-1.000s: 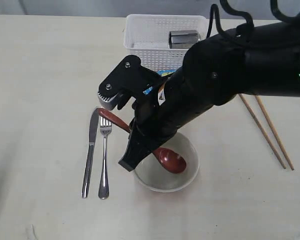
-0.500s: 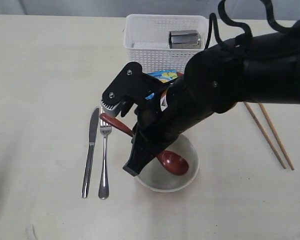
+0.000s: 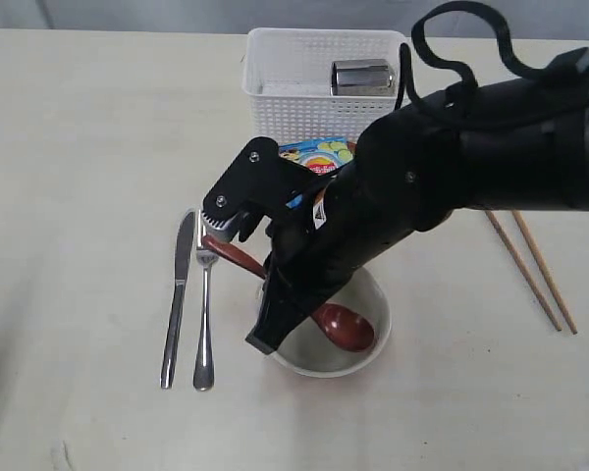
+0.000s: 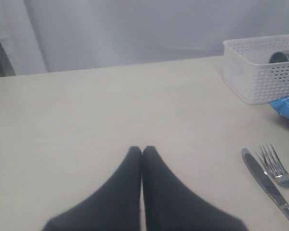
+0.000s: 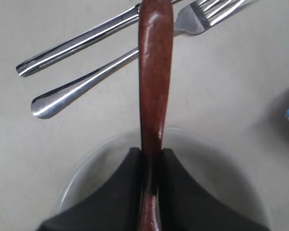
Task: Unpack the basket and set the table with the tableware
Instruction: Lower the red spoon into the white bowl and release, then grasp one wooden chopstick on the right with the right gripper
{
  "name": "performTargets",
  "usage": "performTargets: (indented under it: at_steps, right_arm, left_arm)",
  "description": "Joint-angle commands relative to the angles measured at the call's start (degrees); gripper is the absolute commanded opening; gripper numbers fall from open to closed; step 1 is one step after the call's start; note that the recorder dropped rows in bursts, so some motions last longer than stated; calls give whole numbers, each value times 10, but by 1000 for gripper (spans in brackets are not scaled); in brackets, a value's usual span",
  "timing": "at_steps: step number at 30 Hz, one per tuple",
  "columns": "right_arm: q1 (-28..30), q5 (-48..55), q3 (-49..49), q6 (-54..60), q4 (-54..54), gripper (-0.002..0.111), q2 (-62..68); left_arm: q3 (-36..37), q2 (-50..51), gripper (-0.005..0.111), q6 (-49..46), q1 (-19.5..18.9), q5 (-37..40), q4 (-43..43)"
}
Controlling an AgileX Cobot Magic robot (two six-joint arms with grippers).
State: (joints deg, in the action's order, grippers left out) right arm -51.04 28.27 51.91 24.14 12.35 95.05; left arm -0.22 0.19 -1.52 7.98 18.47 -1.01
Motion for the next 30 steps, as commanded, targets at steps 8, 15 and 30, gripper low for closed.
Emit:
performTargets:
  at_steps: [8, 15, 30]
  right_arm:
    - [-1, 28, 32, 3, -4, 46, -7]
    - [55, 152, 134, -274, -97, 46, -64]
    - [365, 195, 35, -270, -130, 46, -52]
  left_arm:
    - [2, -2, 0, -2, -1, -1, 3]
    - [2, -2, 0, -2, -1, -1, 3]
    - [2, -2, 0, -2, -1, -1, 3]
